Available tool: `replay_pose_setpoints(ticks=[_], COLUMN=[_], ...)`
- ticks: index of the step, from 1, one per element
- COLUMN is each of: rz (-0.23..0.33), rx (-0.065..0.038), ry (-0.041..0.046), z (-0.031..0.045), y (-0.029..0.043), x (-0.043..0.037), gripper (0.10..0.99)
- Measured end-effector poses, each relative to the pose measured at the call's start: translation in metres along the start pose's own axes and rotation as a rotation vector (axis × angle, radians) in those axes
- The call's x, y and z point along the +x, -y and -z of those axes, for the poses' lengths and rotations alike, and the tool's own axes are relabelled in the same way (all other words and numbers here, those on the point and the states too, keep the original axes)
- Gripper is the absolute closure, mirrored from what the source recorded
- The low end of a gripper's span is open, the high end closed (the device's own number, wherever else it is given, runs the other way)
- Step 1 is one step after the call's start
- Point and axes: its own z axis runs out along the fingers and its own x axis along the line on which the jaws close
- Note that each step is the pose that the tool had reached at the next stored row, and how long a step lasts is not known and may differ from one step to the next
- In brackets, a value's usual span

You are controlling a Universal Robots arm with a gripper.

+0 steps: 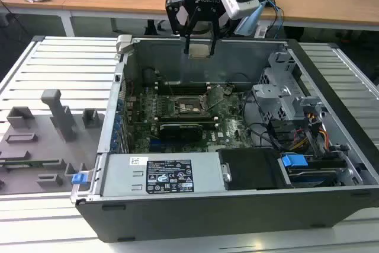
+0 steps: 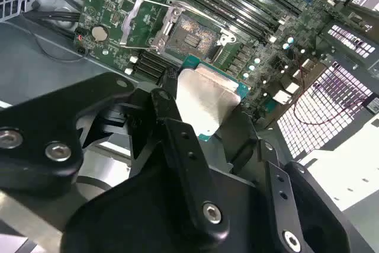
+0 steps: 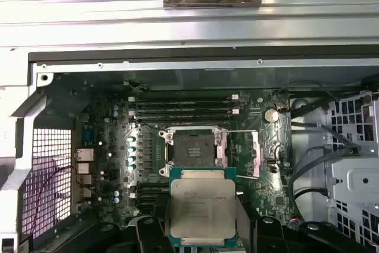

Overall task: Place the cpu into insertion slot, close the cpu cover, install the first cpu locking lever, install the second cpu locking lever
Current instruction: 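Place the cpu into insertion slot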

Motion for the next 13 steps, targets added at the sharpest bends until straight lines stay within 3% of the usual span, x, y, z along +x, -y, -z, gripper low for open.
replay_pose_setpoints(ticks=[8, 13], rz=[-0.002, -0.051], rx=[0.0, 0.0], ry=[0.0001, 0.0045], z=[0.0001, 0.0], y=[0.0013, 0.0013], x=[0.0, 0.0], gripper=[0.553, 0.553])
